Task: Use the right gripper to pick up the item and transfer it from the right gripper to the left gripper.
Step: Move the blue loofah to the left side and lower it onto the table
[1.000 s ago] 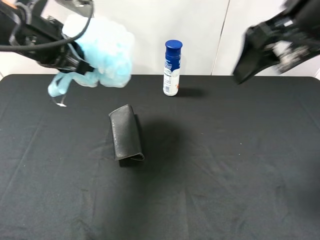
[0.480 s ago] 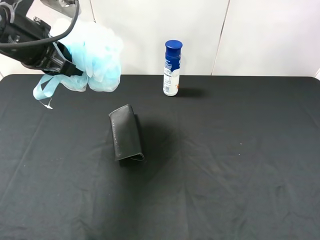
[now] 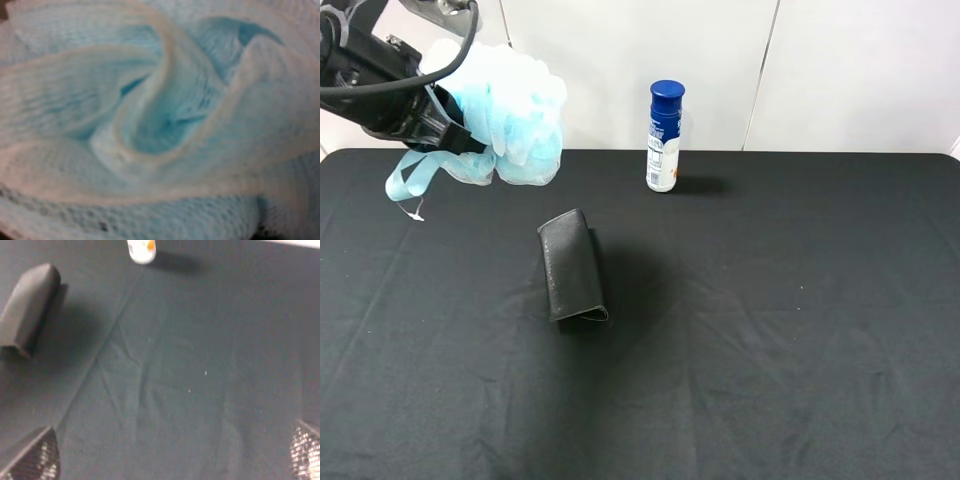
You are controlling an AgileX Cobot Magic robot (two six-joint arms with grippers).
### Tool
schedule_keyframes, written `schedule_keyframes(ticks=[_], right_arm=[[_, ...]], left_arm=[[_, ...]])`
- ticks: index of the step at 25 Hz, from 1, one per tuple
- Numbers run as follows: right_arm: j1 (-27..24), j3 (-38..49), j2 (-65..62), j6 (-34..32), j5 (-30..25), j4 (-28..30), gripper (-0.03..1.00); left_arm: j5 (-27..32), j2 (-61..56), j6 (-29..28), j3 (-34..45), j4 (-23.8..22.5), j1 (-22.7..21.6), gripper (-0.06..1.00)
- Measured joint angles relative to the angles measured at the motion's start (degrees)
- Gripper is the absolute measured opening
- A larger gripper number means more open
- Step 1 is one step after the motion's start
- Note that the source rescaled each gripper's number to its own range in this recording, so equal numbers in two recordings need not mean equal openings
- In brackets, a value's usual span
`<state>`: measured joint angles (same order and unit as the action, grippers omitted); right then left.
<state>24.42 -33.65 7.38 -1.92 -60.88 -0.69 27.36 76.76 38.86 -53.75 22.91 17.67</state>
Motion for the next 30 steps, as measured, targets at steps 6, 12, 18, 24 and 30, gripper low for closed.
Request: schedule_keyframes(ticks=[6,12,18,24,30], right_arm=[[0.0,5.2,-2.8,0.0,1.4,0.2,1.0],[0.0,5.5,-2.7,0.0,1.7,0.7,1.0],[0.0,5.5,-2.7,0.0,1.7,0.7,1.0],[-8.7,5.5,-2.7,0.0,1.7,0.7,1.0],[-18.8,5.5,-6.6,0.0,2.2,0.7,1.0]], left_arm=[[0.1,0.0,0.0,0.0,0.0,0.0,0.02],[0.1,0.0,0.0,0.0,0.0,0.0,0.02],[0.1,0.0,0.0,0.0,0.0,0.0,0.02],[1.8,0.0,-4.2,0.0,-1.2,-0.2,0.01],[3.6,0.0,-17.5,0.0,-13.5,-0.2,0.01]])
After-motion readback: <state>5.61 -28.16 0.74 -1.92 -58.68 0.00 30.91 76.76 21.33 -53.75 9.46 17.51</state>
